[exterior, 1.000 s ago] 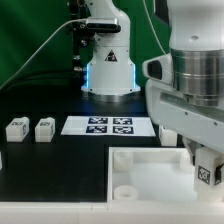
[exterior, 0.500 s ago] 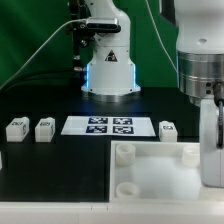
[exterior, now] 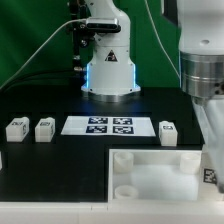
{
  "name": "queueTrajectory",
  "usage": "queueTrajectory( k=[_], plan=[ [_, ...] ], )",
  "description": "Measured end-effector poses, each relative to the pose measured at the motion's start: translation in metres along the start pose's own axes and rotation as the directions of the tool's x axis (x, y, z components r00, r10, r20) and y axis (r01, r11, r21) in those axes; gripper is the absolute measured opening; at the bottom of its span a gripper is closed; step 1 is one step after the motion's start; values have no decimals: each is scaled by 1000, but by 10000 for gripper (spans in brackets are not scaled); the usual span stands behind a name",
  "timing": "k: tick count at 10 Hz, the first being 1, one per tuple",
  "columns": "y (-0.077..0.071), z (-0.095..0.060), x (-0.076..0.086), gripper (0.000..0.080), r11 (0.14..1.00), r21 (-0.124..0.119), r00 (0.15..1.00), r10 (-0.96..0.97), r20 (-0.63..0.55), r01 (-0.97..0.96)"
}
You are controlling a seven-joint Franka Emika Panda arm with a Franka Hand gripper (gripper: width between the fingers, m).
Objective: Assemble one leg
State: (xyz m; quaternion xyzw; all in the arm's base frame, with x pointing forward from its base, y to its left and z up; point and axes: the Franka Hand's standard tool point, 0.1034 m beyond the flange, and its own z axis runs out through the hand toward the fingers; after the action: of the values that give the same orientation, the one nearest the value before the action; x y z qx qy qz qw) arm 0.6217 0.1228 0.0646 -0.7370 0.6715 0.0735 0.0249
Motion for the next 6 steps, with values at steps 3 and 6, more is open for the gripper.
queueTrajectory(
  k=[3,6],
  plan=[
    [6,0,2,648,939,-12,939,-343,-7,343],
    [0,-5,-1,649,750,-35,749,-661,-37,660]
  ],
)
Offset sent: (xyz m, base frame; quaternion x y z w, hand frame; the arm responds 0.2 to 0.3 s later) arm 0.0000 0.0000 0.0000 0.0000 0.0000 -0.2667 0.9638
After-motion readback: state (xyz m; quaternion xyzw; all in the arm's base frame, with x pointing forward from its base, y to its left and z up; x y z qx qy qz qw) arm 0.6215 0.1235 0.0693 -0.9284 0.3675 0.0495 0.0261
